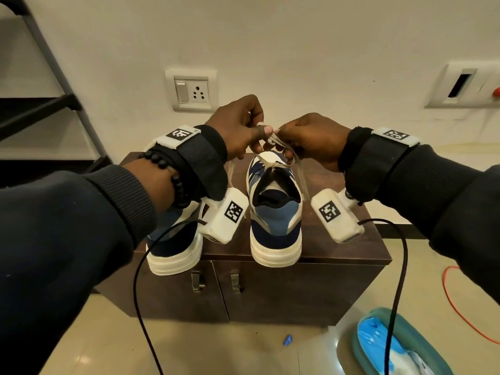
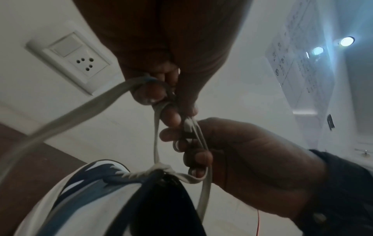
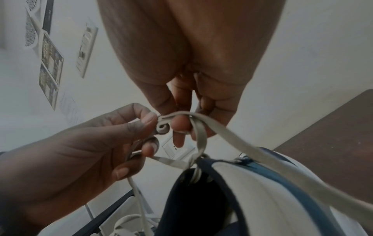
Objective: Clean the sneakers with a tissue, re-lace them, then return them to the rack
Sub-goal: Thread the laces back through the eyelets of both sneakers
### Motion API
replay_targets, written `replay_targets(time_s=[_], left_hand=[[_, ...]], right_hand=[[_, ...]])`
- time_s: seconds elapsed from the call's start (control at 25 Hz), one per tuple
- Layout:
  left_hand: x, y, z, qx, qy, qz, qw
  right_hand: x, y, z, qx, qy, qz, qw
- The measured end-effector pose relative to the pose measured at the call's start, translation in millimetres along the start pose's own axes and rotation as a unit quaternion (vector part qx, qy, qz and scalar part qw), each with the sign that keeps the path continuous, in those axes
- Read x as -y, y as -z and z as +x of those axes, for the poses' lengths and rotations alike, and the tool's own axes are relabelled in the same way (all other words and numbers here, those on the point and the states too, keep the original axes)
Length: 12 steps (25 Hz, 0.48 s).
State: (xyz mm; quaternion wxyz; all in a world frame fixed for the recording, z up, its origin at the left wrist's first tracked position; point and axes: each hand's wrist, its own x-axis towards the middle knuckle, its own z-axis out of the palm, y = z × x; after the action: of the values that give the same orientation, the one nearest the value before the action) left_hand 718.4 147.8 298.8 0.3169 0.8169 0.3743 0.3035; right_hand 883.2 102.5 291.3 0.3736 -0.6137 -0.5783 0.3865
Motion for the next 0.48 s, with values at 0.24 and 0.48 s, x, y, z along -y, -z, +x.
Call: replay_targets(time_s=[0.24,0.48], left_hand=[[-1,-5,3,-0.021,0.078,-0.109,0.991],[3,-4,2,0.005,0.103,-0.093,0.99]], right_hand=[[-2,-2,-2,-0.018,0.067,0.021,0.997],[-12,5,-7,0.005,0.158,-0.09,0.983]])
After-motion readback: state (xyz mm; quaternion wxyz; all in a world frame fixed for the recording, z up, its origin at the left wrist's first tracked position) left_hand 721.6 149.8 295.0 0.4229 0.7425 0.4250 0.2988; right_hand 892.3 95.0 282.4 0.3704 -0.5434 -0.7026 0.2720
